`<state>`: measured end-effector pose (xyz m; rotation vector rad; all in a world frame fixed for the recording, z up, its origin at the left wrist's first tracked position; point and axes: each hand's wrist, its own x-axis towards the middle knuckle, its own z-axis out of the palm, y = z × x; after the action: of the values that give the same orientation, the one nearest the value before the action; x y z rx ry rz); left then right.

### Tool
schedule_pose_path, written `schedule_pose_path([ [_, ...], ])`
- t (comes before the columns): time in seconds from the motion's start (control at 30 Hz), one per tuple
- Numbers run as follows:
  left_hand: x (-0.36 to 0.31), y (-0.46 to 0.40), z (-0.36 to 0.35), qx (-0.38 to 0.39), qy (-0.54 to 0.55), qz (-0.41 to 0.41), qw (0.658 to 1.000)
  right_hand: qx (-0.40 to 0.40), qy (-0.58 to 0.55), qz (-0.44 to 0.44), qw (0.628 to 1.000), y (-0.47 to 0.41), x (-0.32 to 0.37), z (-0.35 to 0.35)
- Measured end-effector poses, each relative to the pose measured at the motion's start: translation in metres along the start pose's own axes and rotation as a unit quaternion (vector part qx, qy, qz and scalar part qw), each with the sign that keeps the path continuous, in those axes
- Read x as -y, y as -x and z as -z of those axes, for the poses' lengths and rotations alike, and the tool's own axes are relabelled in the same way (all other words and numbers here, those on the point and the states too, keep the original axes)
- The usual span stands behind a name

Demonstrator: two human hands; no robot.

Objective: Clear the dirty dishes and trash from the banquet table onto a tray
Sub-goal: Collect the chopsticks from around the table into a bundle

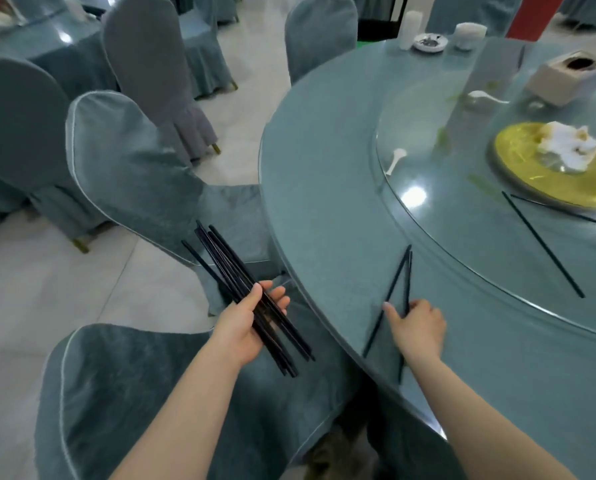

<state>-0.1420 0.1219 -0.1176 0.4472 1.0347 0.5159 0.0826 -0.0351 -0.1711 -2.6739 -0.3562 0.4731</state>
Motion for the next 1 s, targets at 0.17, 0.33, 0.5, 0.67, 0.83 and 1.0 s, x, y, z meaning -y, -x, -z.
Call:
schedule_pose_path([
  [0.17,-0.003,-0.006,0.005,-0.025,0.013,0.000,1.000,0.061,0.001,0.053,0.997,-0.001,0.029,-0.018],
  [0.33,-0.004,-0.001,0.006,-0.027,0.016,0.002,1.000,0.129,0.054,0.049,0.989,-0.002,0.023,-0.004],
  [0.5,0.000,0.013,0.008,-0.008,0.008,0.006,1.000,0.176,0.108,0.053,0.977,0.015,0.019,0.007],
  [0.67,0.002,0.034,0.003,0.000,0.003,0.007,1.000,0.146,-0.020,0.076,0.986,0.051,0.028,0.025],
  [0.83,0.004,0.058,-0.013,0.002,0.009,0.001,1.000,0.093,-0.172,0.131,0.972,0.098,0.058,0.057],
  [1.0,0.000,0.082,-0.024,0.049,-0.014,-0.001,0.999,0.116,-0.256,0.145,0.949,0.139,0.078,0.080],
])
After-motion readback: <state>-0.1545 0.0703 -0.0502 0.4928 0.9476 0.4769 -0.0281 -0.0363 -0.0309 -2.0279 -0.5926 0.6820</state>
